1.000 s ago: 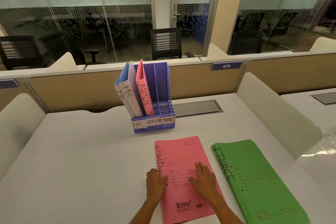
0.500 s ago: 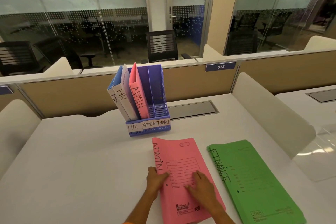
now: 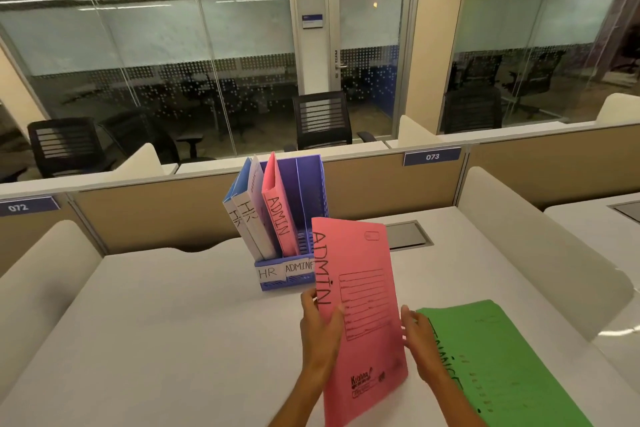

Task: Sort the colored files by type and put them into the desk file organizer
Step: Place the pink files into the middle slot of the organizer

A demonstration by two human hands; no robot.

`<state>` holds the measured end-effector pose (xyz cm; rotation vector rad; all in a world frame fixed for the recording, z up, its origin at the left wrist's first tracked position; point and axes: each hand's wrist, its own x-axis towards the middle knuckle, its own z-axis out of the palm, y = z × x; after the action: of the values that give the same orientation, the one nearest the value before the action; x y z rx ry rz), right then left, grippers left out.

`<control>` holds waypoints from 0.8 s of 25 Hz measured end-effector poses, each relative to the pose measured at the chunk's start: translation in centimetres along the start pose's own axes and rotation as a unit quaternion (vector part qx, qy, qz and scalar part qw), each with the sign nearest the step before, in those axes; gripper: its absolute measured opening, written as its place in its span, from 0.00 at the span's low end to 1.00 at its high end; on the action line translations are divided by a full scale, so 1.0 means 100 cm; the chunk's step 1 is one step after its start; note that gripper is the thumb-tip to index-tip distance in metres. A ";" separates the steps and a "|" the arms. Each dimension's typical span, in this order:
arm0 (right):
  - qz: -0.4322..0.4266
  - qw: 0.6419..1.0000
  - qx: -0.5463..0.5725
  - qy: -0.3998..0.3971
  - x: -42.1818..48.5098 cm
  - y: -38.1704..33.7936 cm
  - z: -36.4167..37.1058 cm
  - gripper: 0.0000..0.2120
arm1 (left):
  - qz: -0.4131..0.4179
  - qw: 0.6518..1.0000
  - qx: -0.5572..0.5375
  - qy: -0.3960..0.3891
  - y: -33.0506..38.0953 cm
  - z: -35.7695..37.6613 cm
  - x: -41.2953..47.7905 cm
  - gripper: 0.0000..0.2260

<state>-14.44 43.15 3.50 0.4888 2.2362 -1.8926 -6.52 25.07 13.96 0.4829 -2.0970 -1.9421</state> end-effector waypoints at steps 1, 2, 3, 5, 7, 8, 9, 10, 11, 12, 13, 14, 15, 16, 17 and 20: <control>0.001 0.999 0.032 -0.019 0.001 -0.006 -0.001 0.29 | 0.011 1.000 -0.002 0.002 0.005 0.000 -0.001 0.13; -0.002 0.998 0.046 -0.035 0.001 -0.012 0.000 0.24 | 0.018 1.000 -0.004 0.002 0.010 -0.001 -0.001 0.13; -0.007 0.998 0.047 -0.044 0.002 -0.016 0.003 0.20 | 0.022 1.000 -0.005 0.000 0.013 -0.002 -0.001 0.12; -0.008 0.998 0.048 -0.045 0.003 -0.023 0.011 0.15 | 0.032 0.999 -0.004 -0.003 0.017 -0.005 0.000 0.12; -0.006 0.997 0.064 -0.041 0.007 -0.024 0.019 0.11 | 0.041 0.999 0.012 -0.002 0.018 -0.007 0.001 0.11; -0.006 0.997 0.072 -0.039 0.008 -0.026 0.023 0.10 | 0.044 0.999 0.022 0.001 0.020 -0.009 0.002 0.11; -0.010 0.996 0.078 -0.039 0.010 -0.027 0.026 0.09 | 0.047 0.998 0.031 0.004 0.020 -0.012 0.003 0.11; -0.015 0.996 0.082 -0.038 0.011 -0.030 0.029 0.08 | 0.046 0.998 0.040 0.005 0.021 -0.014 0.005 0.11; -0.023 0.995 0.087 -0.043 0.011 -0.033 0.031 0.07 | 0.044 0.998 0.048 0.008 0.022 -0.018 0.008 0.11; -0.031 0.994 0.091 -0.047 0.012 -0.037 0.033 0.06 | 0.041 0.997 0.055 0.014 0.025 -0.022 0.010 0.11; -0.042 0.993 0.094 -0.055 0.011 -0.042 0.036 0.05 | 0.039 0.997 0.058 0.025 0.027 -0.026 0.014 0.12; -0.053 0.992 0.094 -0.060 0.011 -0.048 0.038 0.05 | 0.034 0.997 0.054 0.037 0.031 -0.030 0.017 0.14; -0.066 0.992 0.090 -0.065 0.012 -0.053 0.039 0.05 | 0.031 0.997 0.043 0.052 0.036 -0.035 0.022 0.15; -0.082 0.991 0.080 -0.071 0.010 -0.060 0.041 0.05 | 0.028 0.997 0.029 0.071 0.042 -0.040 0.027 0.15; -0.097 0.990 0.065 -0.081 0.011 -0.064 0.043 0.05 | 0.023 0.996 0.013 0.090 0.047 -0.044 0.032 0.15; -0.130 0.985 -0.020 -0.108 0.012 -0.076 0.052 0.10 | 0.003 0.992 -0.028 0.124 0.058 -0.056 0.051 0.12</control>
<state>-18.67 37.20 9.18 -0.0196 2.2766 -1.9068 -9.45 18.26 20.02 0.6691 -1.8832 -1.8259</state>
